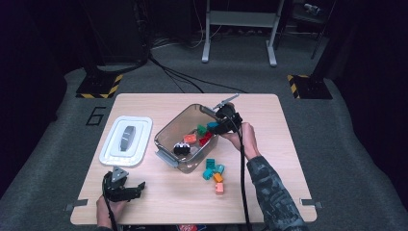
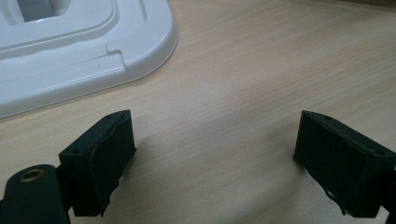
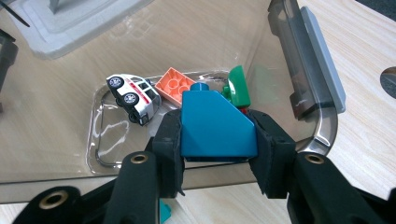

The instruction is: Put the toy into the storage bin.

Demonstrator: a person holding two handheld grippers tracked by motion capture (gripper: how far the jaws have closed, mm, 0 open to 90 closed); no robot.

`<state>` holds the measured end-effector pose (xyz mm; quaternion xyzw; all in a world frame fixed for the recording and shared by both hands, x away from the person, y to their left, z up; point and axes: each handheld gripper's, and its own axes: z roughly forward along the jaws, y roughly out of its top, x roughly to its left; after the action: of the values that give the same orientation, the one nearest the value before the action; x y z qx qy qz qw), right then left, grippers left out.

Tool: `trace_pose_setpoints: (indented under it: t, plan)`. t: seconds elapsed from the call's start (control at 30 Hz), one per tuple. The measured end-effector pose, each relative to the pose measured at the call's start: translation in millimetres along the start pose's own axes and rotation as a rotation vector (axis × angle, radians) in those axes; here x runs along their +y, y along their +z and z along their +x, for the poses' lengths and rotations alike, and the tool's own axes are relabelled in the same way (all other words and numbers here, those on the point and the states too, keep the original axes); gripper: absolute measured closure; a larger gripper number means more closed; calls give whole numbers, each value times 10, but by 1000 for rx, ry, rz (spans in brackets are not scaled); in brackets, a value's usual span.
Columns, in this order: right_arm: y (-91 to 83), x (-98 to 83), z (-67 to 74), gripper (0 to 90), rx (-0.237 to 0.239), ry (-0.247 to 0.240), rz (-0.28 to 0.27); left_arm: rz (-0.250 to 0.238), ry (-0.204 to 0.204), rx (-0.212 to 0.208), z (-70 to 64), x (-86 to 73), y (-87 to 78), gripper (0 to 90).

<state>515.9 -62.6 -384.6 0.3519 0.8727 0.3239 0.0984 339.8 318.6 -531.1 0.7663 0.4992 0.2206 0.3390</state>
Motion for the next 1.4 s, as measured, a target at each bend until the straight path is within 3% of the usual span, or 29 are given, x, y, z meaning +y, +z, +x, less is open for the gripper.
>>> trace_pose_setpoints:
  t: [0.07, 0.3, 0.5, 0.73, 0.93, 0.97, 1.13, 1.4]
  plan:
    - [-20, -6, 6, 572, -3, -3, -8, -1, 1, 1, 0, -1, 1, 119]
    - [-203, -53, 23, 349, -6, 12, -62, -1, 1, 1, 0, -1, 1, 119]
    - [-337, -198, 72, 186, -4, 16, -90, 0, -1, 0, 0, 0, 0, 119]
    - [-291, -490, 137, 124, 8, 20, -77, -2, 0, 1, 0, 0, 2, 119]
    - [-59, -844, 210, 116, 34, 30, -28, -1, 0, 1, -1, 0, 2, 119]
    - [6, -913, 233, 118, 42, 58, -24, -1, 0, 1, 0, 0, 2, 119]
    - [179, -1102, 283, 166, 60, 47, -6, 0, -1, 0, -1, 1, 0, 119]
    - [256, -1333, 271, 380, 57, 74, 16, 0, 0, 0, 0, 1, 0, 119]
